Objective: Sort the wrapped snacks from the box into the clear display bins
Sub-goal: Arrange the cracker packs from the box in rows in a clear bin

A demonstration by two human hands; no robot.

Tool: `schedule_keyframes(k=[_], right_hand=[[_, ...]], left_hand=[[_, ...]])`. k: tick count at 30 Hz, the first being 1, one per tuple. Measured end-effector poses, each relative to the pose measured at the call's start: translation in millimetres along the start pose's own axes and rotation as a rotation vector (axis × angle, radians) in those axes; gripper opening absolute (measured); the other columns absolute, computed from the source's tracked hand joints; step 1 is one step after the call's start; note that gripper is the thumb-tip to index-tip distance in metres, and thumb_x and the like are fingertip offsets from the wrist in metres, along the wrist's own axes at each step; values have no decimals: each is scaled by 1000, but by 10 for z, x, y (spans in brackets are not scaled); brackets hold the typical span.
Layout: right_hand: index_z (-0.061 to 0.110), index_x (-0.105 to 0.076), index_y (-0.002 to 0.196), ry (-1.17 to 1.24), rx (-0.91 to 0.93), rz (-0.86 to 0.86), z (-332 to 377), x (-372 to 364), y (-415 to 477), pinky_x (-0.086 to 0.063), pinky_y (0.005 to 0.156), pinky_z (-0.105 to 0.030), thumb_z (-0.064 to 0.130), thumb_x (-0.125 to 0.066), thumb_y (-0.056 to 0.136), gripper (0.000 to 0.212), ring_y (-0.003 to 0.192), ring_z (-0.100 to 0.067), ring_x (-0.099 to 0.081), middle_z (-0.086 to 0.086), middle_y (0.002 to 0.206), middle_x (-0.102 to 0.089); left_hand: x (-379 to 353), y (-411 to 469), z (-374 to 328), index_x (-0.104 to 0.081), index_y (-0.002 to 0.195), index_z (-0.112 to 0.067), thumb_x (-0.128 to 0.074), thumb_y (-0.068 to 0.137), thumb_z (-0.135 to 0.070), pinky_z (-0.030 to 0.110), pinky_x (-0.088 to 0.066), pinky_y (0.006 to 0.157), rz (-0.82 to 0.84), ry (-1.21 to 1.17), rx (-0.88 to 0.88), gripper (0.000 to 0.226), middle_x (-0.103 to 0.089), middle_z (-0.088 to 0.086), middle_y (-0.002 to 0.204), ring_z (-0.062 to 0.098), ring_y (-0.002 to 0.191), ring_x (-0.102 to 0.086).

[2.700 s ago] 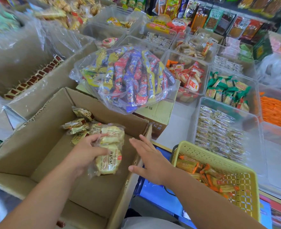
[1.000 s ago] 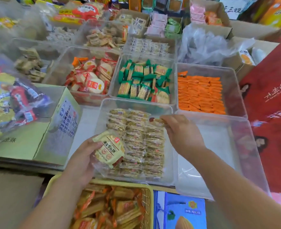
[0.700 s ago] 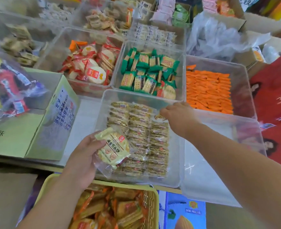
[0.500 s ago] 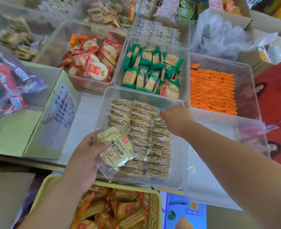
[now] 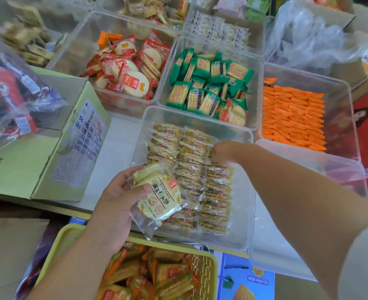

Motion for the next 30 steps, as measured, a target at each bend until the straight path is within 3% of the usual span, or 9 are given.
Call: schedule_keyframes(k=[5, 8, 11, 14, 17, 20, 24, 27, 30], right_hand=[[3, -54, 140, 55, 21, 3, 2, -31, 4, -40, 111, -39, 29, -29, 108, 48, 131, -32, -52, -16, 143, -55], [8, -51, 143, 28, 64, -4, 38, -37, -63, -34, 116, -41, 43, -26, 107, 56, 137, -32, -47, -15, 149, -50], [8, -60, 130, 52, 65, -39, 61, -40, -191, -45, 104, -40, 39, -27, 108, 50, 112, -27, -58, -11, 130, -61], [15, -62, 96, 52, 21, -191, 35, 72, -387, -47, 77, -33, 35, -38, 103, 32, 81, -18, -56, -5, 108, -69], [18, -64, 103, 139, 20, -435, 50, 205, -764, -49, 74, -32, 32, -47, 97, 23, 88, -22, -60, -6, 109, -69], [27, -53, 140, 379, 291, -665, 341, 233, -1324, -48, 97, -34, 22, -62, 91, 49, 122, -23, -56, -2, 138, -60], [41, -26, 154, 282, 625, -649, 851, 10, -1799, -39, 109, -42, 22, -78, 82, 92, 142, -25, -39, 2, 161, -33], [34, -38, 153, 175, 703, -663, 1013, -57, -1901, -45, 106, -53, 17, -81, 80, 87, 138, -32, -44, -5, 157, -40], [22, -60, 140, 170, 779, -786, 1065, 61, -2038, -55, 87, -51, 5, -84, 71, 75, 111, -35, -62, -11, 124, -66]], left_hand=[[5, -1, -10, -76, 107, -25, -74, 68, -7, 36, -56, 74, -16, -4, -10, 43, -77, 4, 111, 20, 94, -76], [-3, -18, -22, -71, 114, -21, -73, 69, -7, 36, -56, 75, -20, -1, -12, 47, -77, 4, 111, 19, 93, -76], [-27, -35, -36, -69, 117, -19, -72, 70, -9, 32, -60, 70, -15, -19, -14, 48, -77, 3, 109, 19, 92, -76], [-1, -34, -31, -65, 123, -18, -70, 78, -8, 33, -61, 68, -42, -54, -3, 47, -76, 6, 109, 24, 93, -76], [28, -28, -9, -64, 127, -20, -66, 92, -4, 35, -62, 67, -71, -45, 27, 39, -75, 11, 112, 27, 94, -76], [46, -15, 20, -67, 120, -20, -66, 94, -4, 38, -63, 67, -91, -29, 44, 30, -78, 12, 105, 26, 90, -77], [14, 7, 37, -75, 102, -23, -73, 87, -11, 38, -62, 69, -65, 36, 58, 19, -79, 10, 96, 25, 85, -77], [-47, -21, 33, -75, 104, -19, -79, 67, -24, 34, -63, 64, -11, 72, 78, 37, -78, 14, 101, 24, 84, -77], [-86, -36, 49, -73, 106, -14, -81, 61, -27, 34, -63, 65, 29, 111, 91, 48, -77, 18, 104, 25, 84, -77]])
Point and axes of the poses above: each hand's wrist, its own y-axis towards the middle knuckle, its own x-axis out of the back of the hand, z = x × y, the point moved 10 cm from there along y, towards the middle knuckle
